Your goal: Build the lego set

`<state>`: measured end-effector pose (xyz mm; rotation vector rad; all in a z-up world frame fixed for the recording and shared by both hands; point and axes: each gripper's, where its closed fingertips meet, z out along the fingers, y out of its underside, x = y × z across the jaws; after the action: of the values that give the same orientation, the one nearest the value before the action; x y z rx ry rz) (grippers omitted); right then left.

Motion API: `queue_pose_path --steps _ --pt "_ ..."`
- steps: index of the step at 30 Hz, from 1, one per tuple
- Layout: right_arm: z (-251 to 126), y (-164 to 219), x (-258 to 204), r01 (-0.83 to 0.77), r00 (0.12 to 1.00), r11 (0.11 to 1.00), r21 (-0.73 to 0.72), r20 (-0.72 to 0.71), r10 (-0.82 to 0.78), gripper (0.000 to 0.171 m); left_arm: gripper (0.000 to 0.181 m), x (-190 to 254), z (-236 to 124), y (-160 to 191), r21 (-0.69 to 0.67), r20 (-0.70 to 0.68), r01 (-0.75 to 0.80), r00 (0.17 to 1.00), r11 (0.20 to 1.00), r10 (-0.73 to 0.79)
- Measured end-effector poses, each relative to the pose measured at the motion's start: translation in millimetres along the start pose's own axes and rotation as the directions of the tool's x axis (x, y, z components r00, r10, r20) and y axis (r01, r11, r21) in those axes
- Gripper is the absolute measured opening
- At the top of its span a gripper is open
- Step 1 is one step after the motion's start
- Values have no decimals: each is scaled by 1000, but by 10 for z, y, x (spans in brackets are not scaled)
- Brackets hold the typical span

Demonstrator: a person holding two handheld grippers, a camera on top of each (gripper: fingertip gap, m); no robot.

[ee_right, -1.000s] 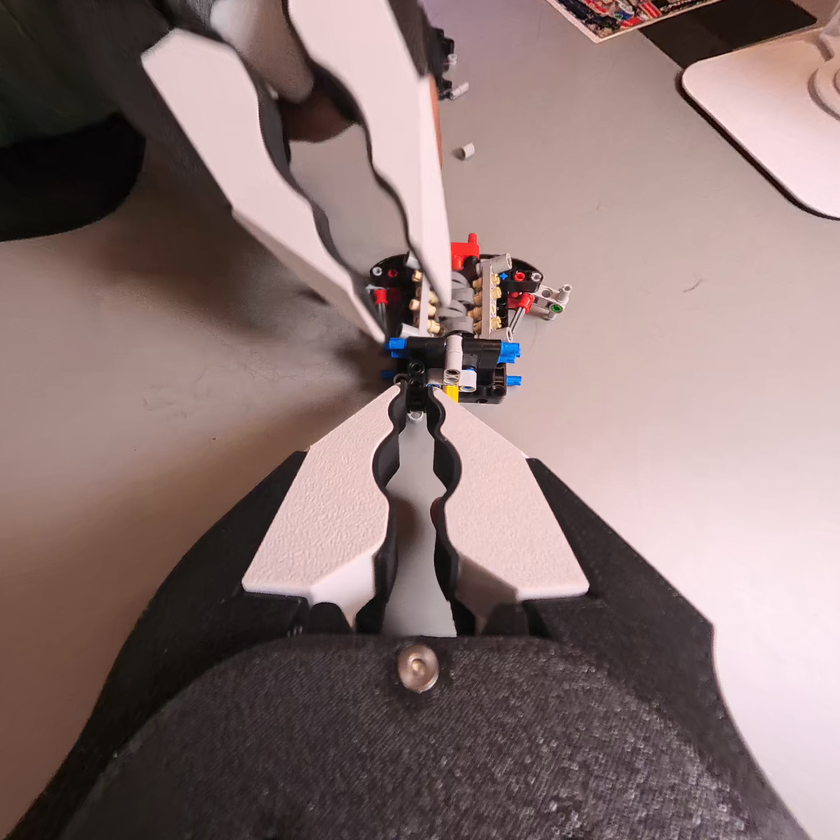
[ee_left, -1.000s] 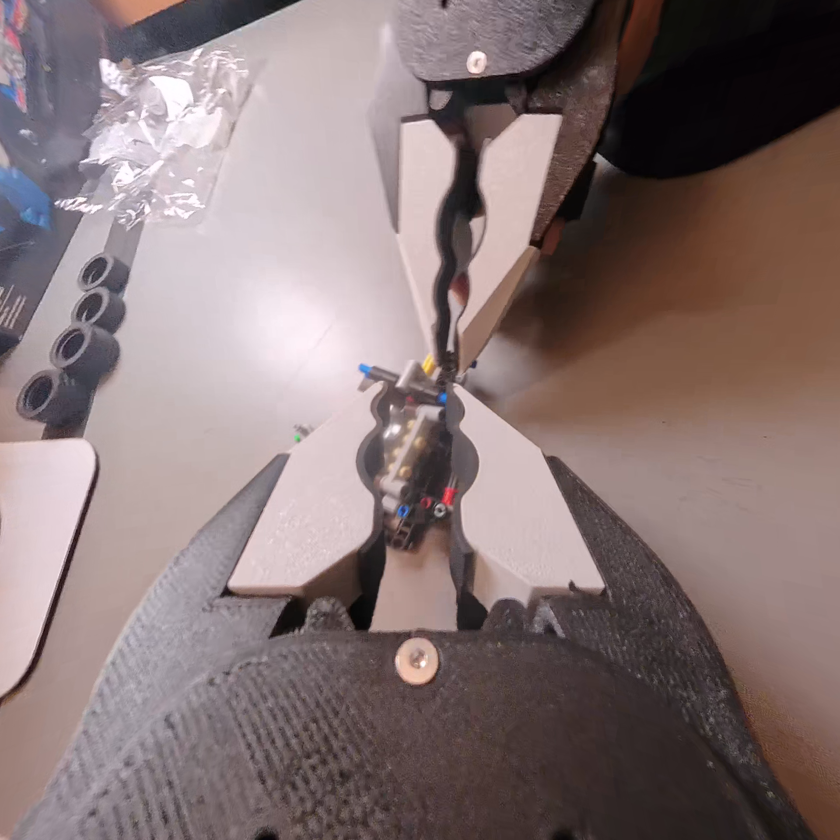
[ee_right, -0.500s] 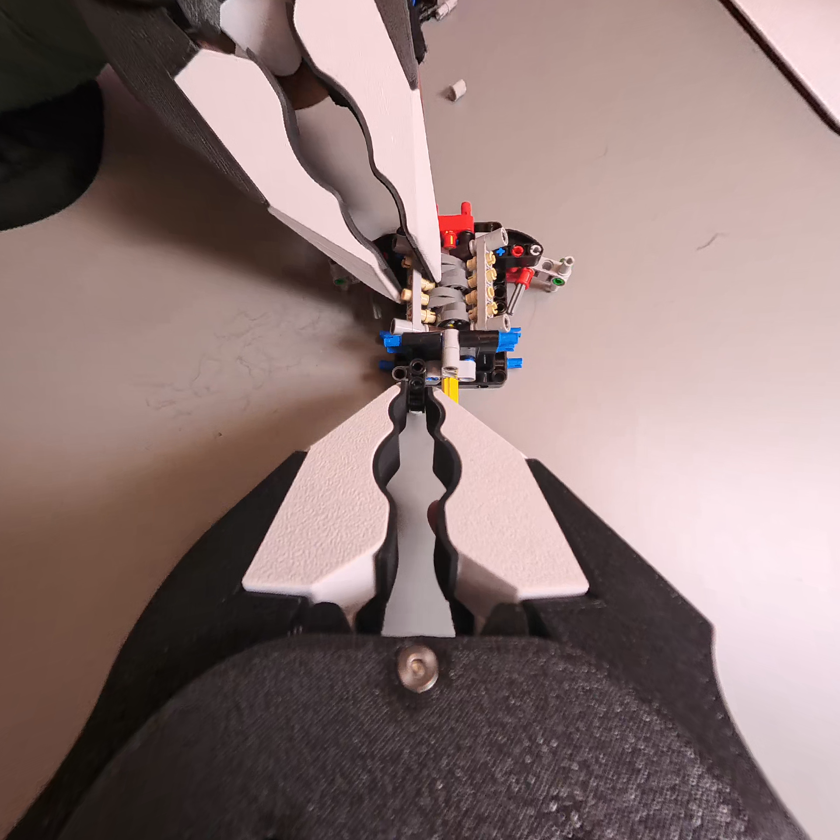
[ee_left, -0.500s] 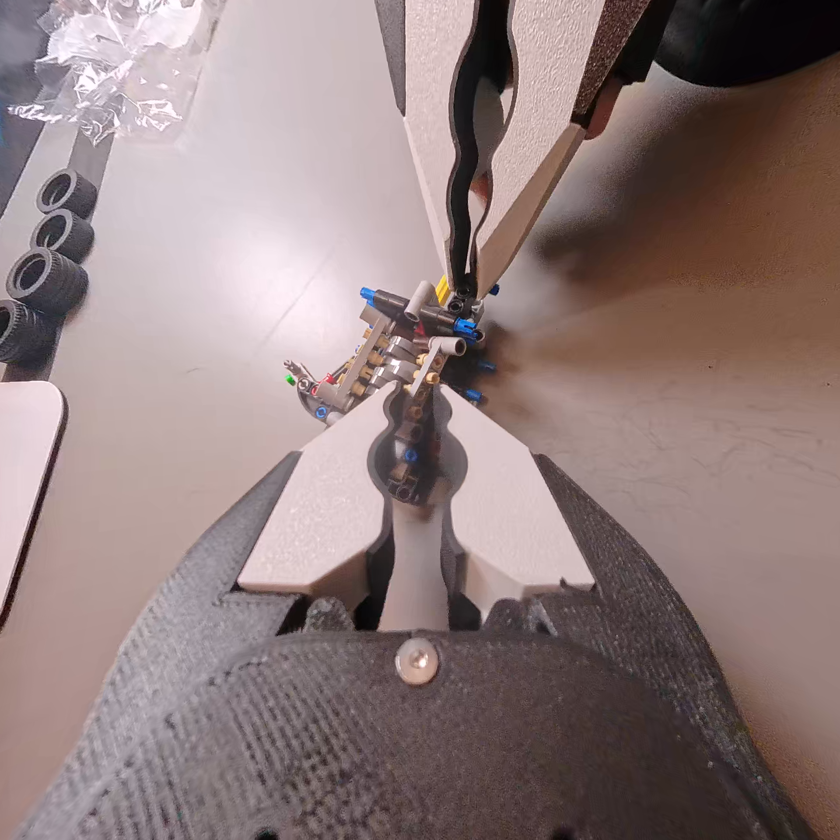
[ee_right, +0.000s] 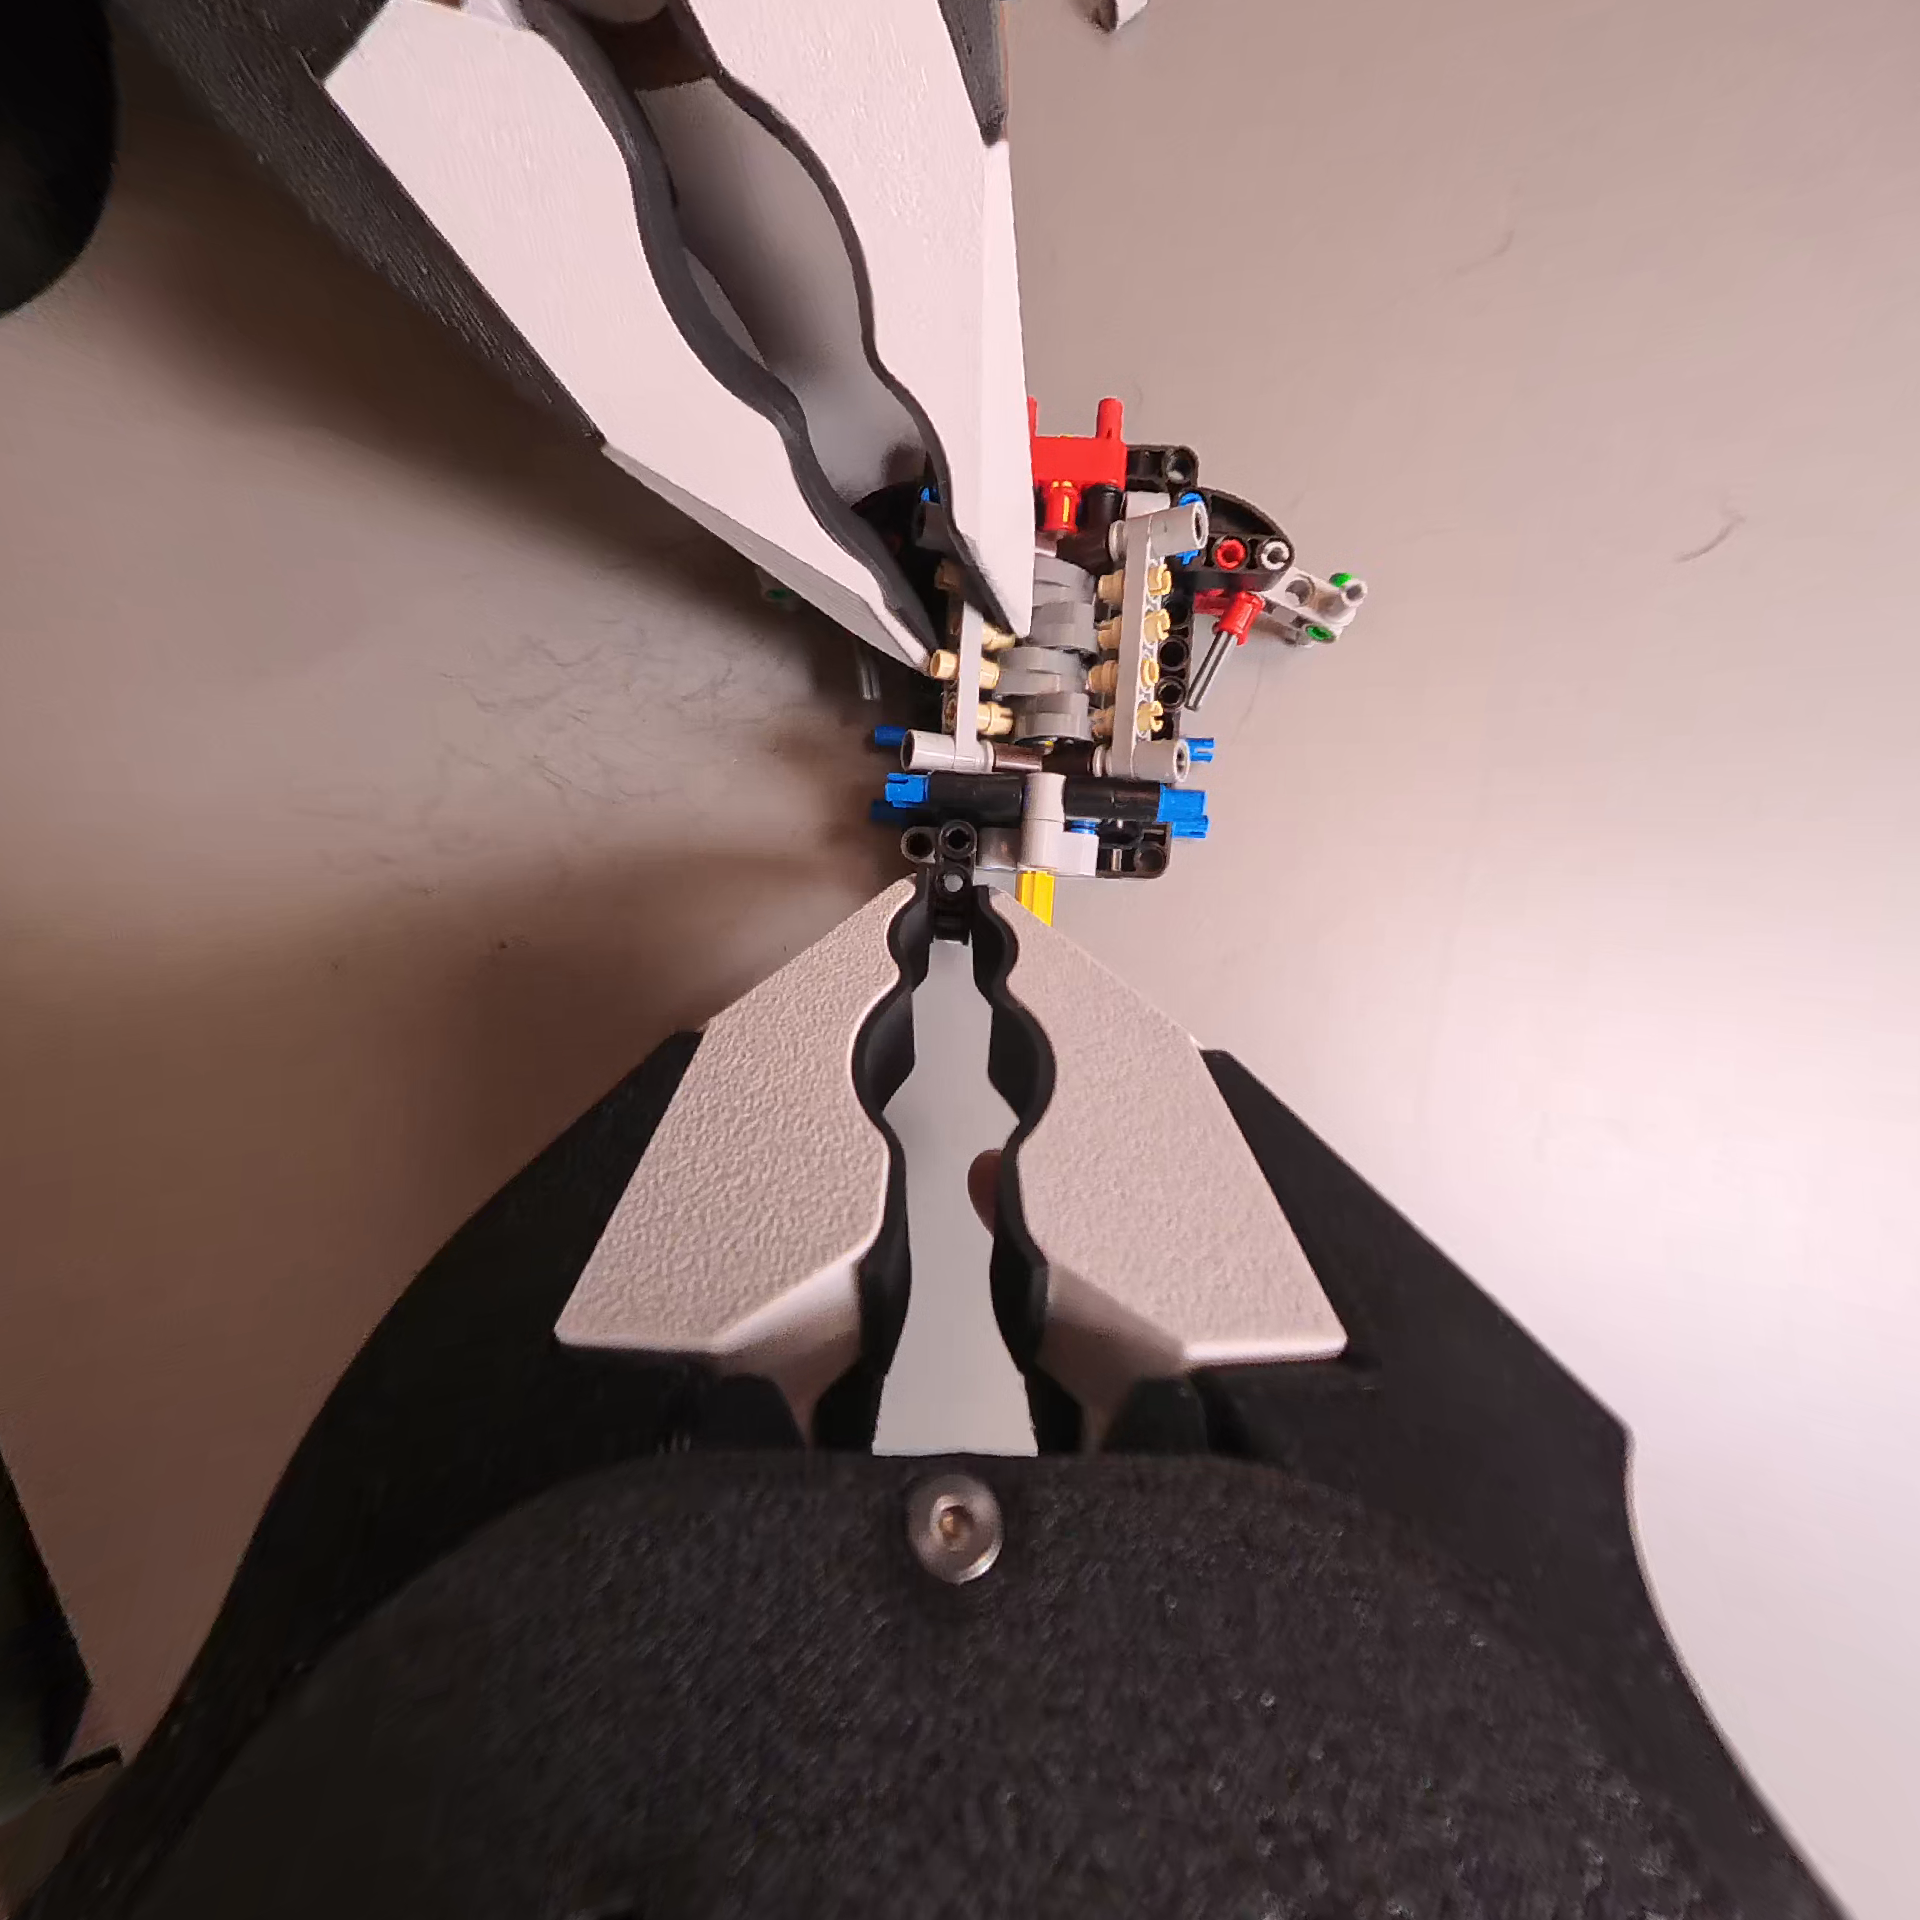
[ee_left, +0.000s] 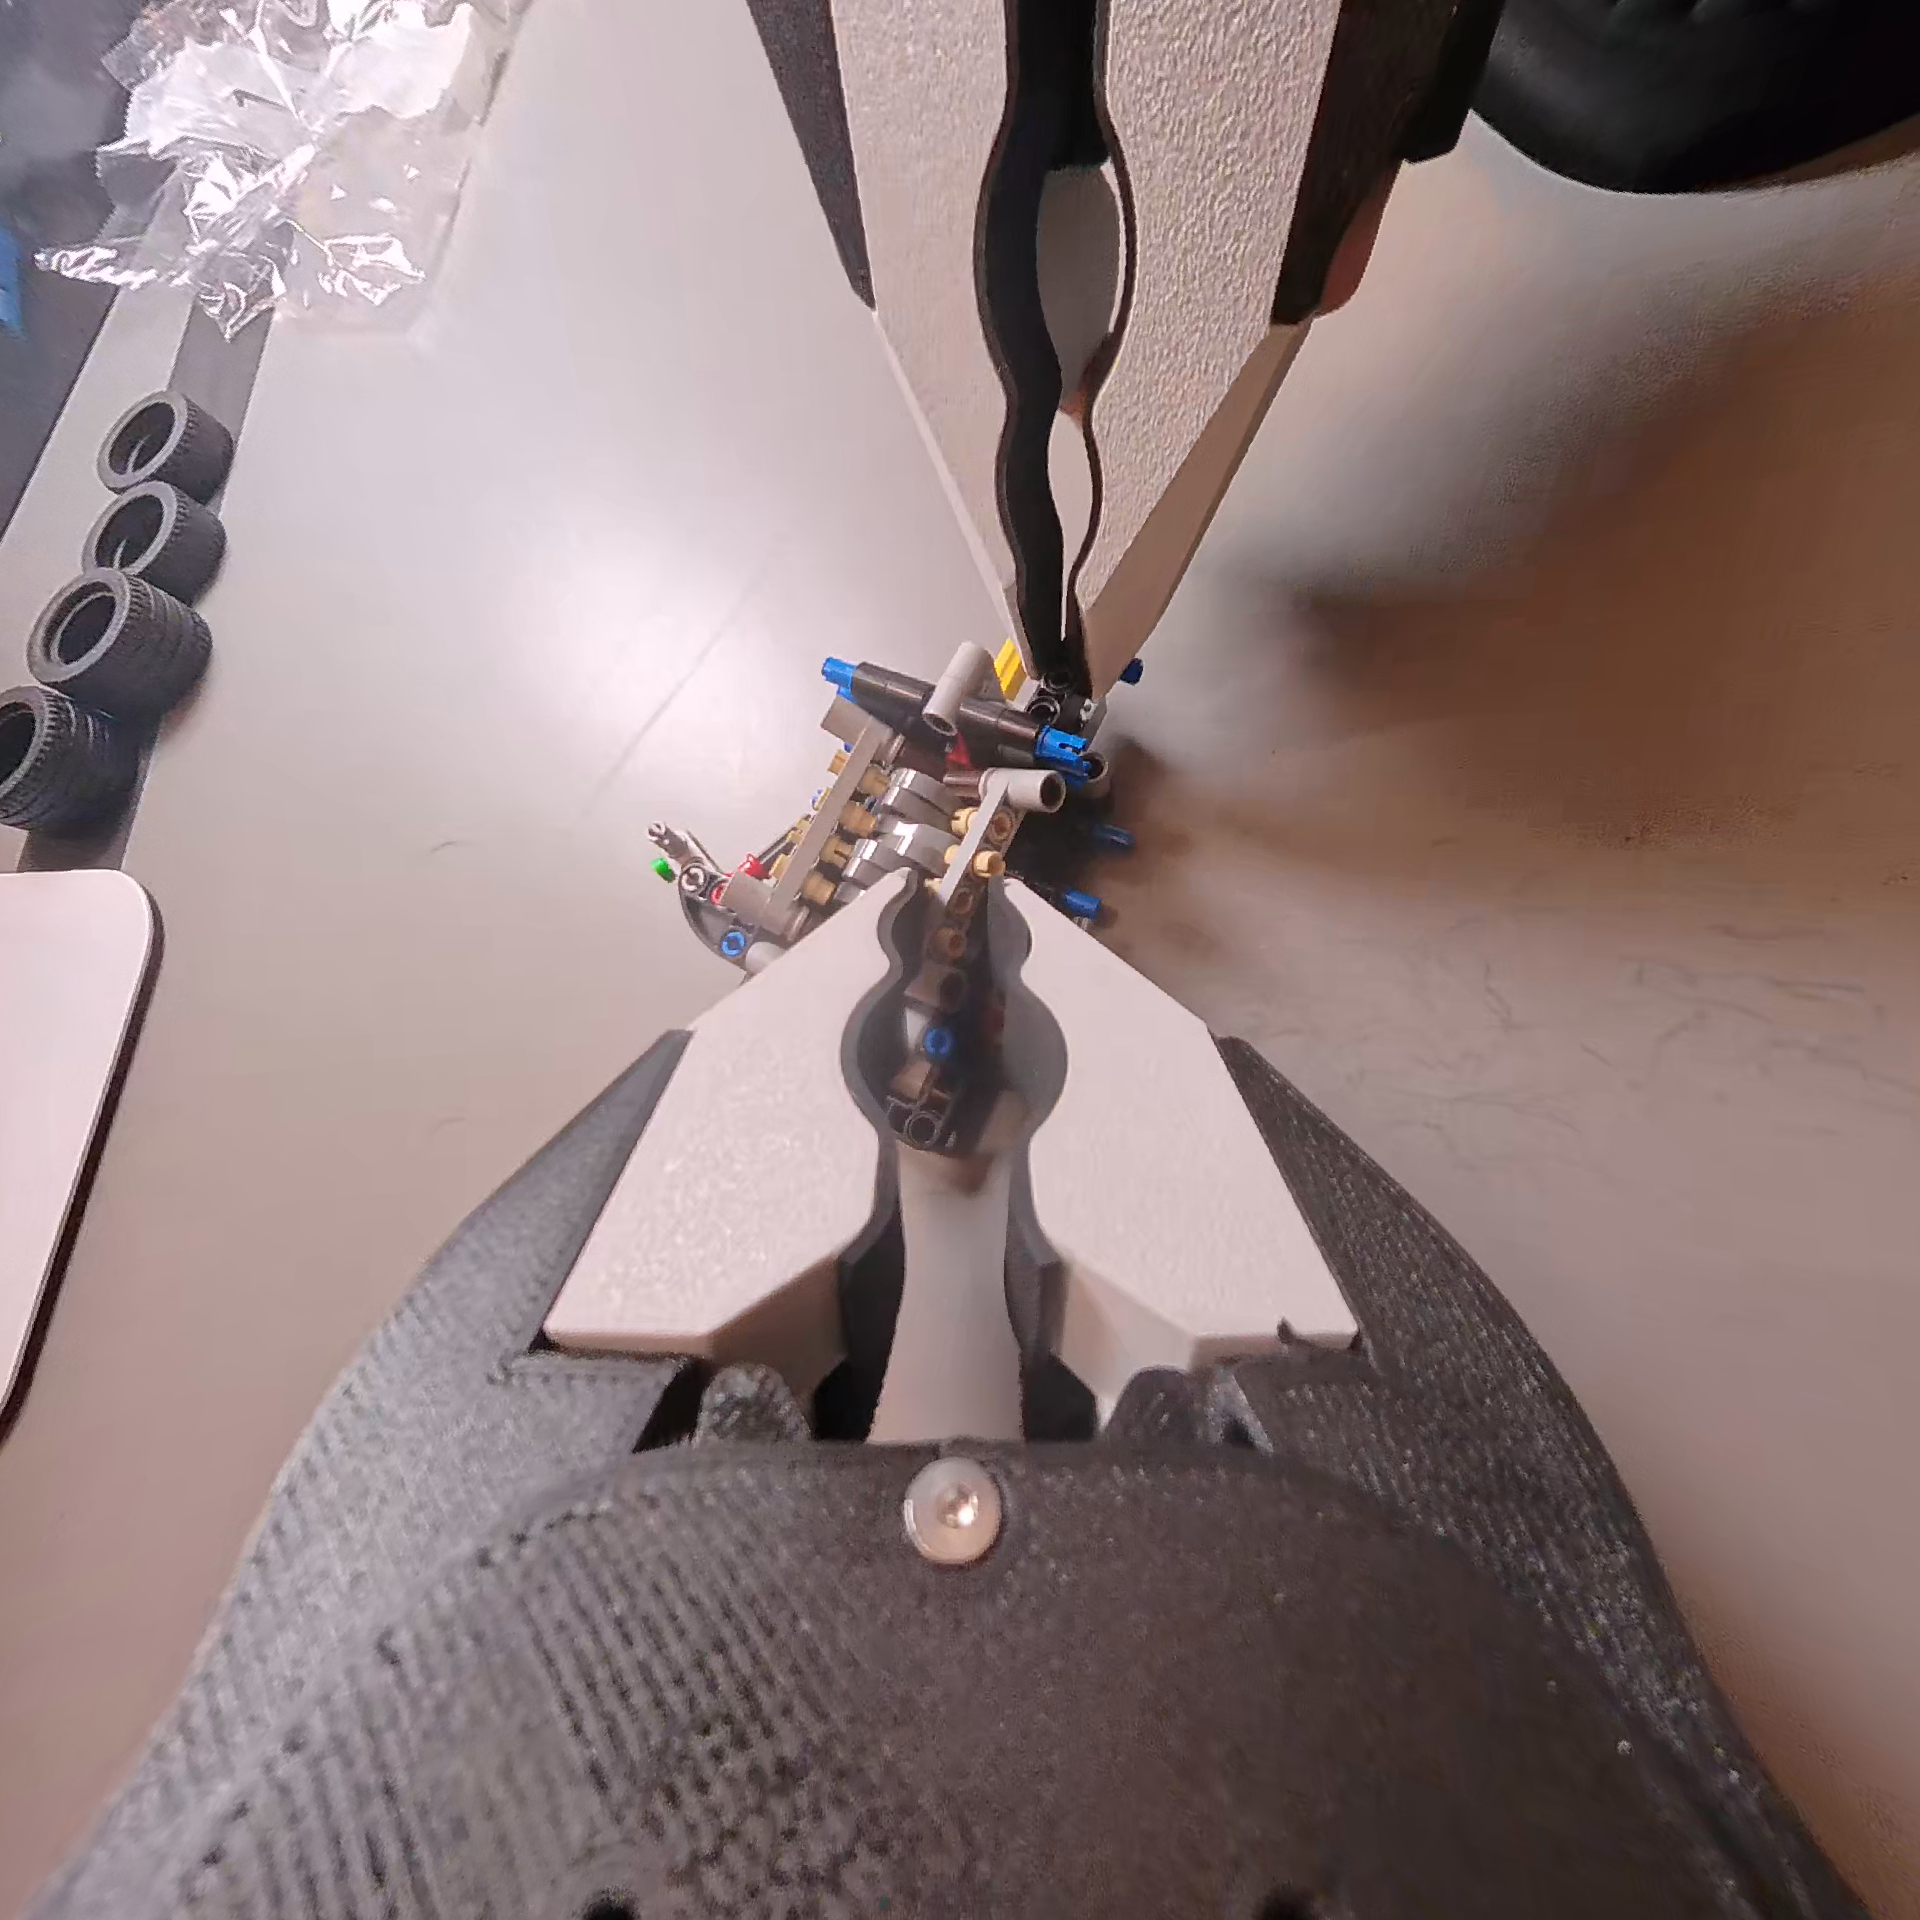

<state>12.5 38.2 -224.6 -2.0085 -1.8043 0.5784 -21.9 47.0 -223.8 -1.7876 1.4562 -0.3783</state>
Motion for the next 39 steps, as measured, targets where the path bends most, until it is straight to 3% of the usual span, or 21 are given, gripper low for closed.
queue_pose_path --steps 13,20,29,39 --pt "-8 16 66 76 995 990 -120 -54 -83 5 8 8 -3 1 10 -3 -16 1000 1000 16" --pt "-4 25 94 188 981 967 -173 -3 -192 5 8 3 0 -1 24 -11 -23 1000 999 23" --pt "12 109 117 221 975 931 -292 60 -213 5 8 5 2 -2 26 -11 -27 1000 999 28" --pt "40 24 109 186 982 963 -196 76 -174 6 8 -2 -12 9 35 -14 -16 1000 999 16"
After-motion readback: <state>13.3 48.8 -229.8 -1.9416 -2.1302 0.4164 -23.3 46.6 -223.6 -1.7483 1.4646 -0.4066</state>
